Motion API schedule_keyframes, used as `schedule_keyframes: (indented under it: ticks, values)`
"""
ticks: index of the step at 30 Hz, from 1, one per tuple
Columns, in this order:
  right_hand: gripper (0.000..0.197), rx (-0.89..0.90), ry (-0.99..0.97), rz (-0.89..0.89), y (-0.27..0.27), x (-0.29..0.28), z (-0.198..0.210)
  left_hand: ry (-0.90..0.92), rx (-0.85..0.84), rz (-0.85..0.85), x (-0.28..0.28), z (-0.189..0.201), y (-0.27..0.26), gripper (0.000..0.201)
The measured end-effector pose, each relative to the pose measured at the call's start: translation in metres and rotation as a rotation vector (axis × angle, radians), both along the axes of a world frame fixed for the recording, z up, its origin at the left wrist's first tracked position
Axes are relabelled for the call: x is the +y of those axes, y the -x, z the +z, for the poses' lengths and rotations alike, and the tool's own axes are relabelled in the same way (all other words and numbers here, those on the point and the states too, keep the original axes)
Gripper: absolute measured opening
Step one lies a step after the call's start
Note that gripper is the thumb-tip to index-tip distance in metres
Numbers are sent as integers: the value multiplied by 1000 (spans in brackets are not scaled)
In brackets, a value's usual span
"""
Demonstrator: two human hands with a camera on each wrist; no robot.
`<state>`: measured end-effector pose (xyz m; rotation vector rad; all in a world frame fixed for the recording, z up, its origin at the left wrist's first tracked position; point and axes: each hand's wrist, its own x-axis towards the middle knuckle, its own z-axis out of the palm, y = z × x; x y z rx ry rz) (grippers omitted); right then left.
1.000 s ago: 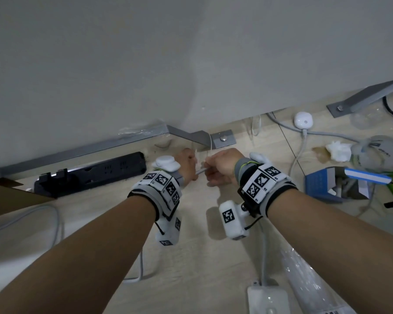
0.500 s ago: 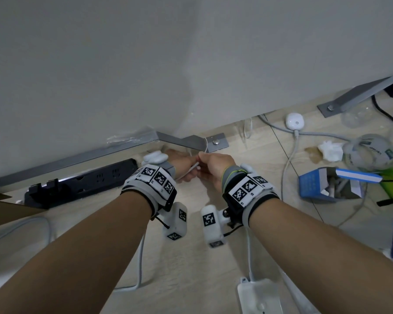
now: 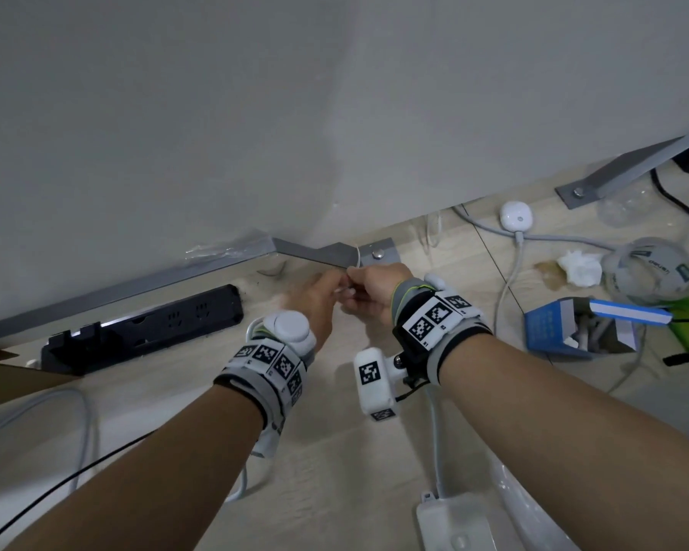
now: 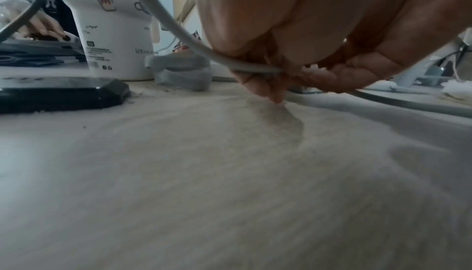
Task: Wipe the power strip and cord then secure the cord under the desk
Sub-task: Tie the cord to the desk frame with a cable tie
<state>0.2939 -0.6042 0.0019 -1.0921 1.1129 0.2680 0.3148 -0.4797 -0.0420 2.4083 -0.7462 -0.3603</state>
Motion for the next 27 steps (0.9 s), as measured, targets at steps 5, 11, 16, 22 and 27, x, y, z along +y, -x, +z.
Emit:
schedule_keyframes:
  ticks: [5, 11, 16, 22, 27]
  values:
    - [9, 11, 27, 4, 0, -3, -2, 6, -184, -40, -2, -9, 6, 25]
    - [4, 35, 105, -61, -1, 2, -5, 18, -230, 7, -2, -10, 7, 26]
    - [11, 46, 78, -21, 5, 1, -21, -6, -196, 45, -2, -16, 0, 39]
    - [6, -23, 27, 2, 9, -9, -11, 13, -182, -154, -2, -19, -12, 41]
    - [7, 12, 53, 181, 7, -24, 1, 92, -345, -229, -4, -13, -18, 38]
